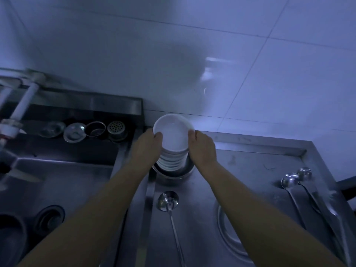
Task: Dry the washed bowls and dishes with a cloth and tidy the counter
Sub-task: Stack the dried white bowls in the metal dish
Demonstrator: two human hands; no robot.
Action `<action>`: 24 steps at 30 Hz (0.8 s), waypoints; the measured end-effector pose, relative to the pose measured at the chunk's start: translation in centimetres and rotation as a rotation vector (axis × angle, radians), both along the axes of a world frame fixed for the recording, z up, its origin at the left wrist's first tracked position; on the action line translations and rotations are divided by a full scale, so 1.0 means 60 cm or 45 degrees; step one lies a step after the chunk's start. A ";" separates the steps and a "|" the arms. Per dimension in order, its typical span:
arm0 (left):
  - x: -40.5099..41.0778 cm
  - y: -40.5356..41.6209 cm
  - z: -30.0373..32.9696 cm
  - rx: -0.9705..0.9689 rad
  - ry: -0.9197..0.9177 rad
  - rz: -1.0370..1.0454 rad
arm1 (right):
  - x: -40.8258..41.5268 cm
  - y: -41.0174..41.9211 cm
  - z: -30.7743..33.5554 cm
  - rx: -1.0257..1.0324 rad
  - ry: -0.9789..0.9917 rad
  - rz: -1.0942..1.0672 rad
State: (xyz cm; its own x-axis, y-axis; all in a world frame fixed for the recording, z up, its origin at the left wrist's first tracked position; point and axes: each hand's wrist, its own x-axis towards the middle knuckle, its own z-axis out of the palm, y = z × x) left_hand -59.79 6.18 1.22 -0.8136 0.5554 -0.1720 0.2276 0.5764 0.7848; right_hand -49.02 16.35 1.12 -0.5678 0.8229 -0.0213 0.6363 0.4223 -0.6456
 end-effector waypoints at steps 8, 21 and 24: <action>-0.014 0.008 -0.027 -0.002 -0.002 0.054 | -0.018 0.018 -0.017 0.004 -0.150 0.006; 0.008 -0.006 -0.006 0.025 -0.078 0.076 | -0.005 0.002 -0.014 -0.008 -0.100 0.013; 0.011 -0.009 -0.004 0.023 -0.075 0.089 | -0.002 0.000 -0.013 -0.013 -0.100 0.002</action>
State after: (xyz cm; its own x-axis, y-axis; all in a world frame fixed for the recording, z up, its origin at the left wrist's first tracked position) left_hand -59.16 5.63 0.97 -0.8393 0.5009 -0.2113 0.1403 0.5752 0.8059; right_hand -49.15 16.37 0.32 -0.5652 0.8216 -0.0741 0.6845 0.4169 -0.5980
